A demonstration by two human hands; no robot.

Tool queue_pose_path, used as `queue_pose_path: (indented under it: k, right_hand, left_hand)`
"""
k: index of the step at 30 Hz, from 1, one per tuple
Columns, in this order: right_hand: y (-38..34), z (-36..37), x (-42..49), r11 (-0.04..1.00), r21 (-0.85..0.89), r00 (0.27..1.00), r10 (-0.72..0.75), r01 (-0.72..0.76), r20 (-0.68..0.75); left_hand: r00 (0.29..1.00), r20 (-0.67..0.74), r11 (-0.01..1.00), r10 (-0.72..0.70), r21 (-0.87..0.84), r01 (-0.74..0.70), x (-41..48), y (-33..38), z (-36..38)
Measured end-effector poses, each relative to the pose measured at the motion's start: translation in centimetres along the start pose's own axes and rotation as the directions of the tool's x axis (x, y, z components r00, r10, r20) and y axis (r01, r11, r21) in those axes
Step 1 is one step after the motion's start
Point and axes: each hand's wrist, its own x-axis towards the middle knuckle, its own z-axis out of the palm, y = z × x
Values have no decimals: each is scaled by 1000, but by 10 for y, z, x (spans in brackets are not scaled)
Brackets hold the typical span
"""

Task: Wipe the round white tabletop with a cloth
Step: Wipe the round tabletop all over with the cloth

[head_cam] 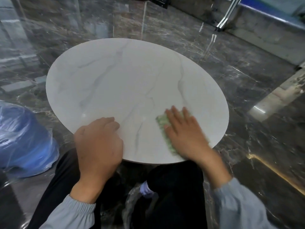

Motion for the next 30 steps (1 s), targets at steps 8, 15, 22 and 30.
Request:
queue_pose_path:
  k: [8, 15, 22, 30]
  right_hand:
    - [-30, 9, -34, 965, 95, 970, -241, 244, -40]
    - [8, -12, 19, 998, 67, 1000, 15, -17, 24]
    - [-45, 11, -42, 950, 45, 951, -308, 308, -2]
    - [-66, 5, -30, 939, 41, 939, -343, 342, 35]
  left_hand:
    - [1000, -20, 1000, 12, -25, -12, 0, -1, 2]
    - [989, -147, 990, 29, -134, -49, -1, 2, 9]
    - [978, -209, 970, 11, -236, -62, -2, 0, 13]
    - [973, -223, 948, -66, -317, -9, -11, -10, 16]
